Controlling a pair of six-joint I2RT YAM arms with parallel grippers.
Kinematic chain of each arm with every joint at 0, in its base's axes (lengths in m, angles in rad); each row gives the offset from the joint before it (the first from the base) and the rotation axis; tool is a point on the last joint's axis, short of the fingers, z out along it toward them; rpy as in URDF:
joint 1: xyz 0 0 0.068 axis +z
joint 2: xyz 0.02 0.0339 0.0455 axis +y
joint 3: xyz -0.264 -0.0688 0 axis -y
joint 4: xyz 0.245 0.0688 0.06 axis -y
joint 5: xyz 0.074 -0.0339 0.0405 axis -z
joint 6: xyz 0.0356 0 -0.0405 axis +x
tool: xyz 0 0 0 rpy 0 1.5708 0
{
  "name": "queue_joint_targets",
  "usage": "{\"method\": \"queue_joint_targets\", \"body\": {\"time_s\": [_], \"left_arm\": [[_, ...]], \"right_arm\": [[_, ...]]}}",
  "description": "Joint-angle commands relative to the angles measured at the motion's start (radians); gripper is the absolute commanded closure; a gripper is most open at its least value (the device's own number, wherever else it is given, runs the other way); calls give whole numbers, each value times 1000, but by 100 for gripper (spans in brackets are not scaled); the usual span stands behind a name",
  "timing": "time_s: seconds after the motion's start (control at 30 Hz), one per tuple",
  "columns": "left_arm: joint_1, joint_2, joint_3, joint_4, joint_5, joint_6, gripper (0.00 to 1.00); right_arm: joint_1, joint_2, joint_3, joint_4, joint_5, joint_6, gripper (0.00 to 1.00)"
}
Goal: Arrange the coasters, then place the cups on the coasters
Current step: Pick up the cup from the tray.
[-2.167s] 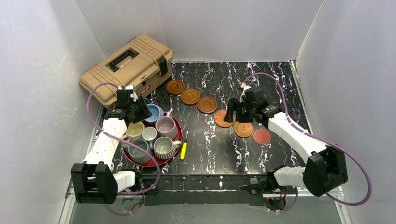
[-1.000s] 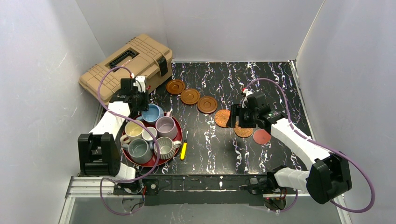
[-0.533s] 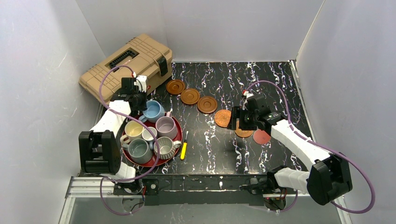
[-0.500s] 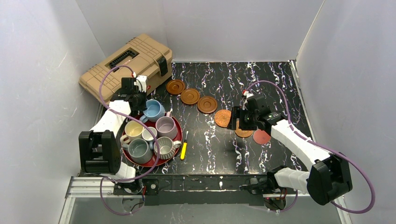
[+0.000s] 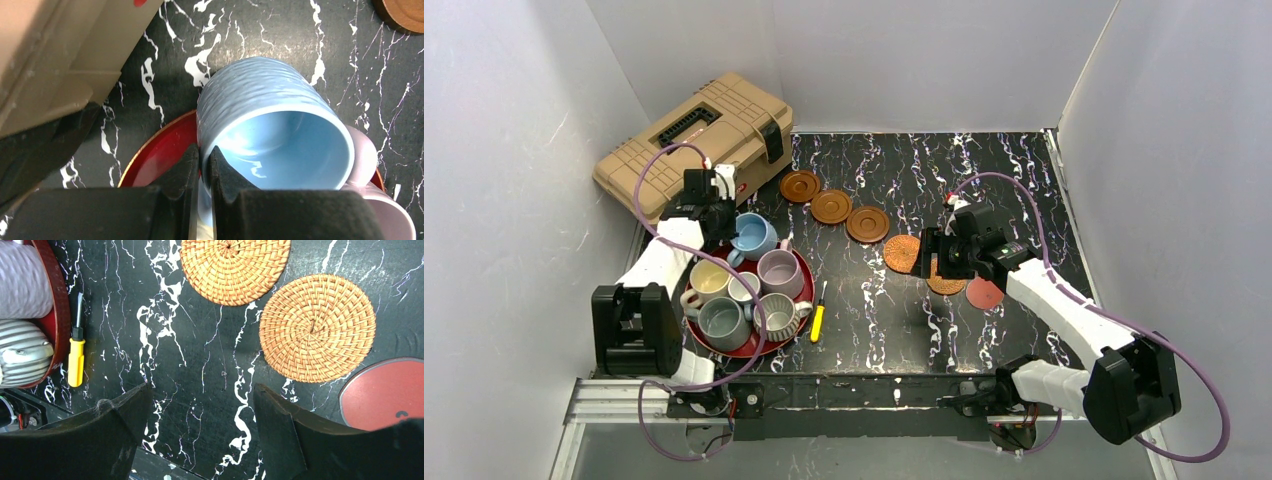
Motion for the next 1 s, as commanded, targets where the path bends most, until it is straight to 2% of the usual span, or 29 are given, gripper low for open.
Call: {"method": "queue_joint_targets", "body": {"time_s": [0.0,0.33,0.57,0.8,0.97], "left_arm": [[7,-103,-8,-36,-76,-108,100],[7,-156,63,-100,-74,-167,100],[7,-144,149,-133,-149,-168,100],[7,-92,265,-176,-83,-174,100],[6,-38,358,-222,13,-162,100]], "right_arm": [[5,-28,8,-8,18,8,18],[5,-35,36,-48,33,4,18],[5,-37,28,-45,32,8,18],[5,-45,31,-46,45,1,18],[5,-46,28,-43,54,-8,18]]}}
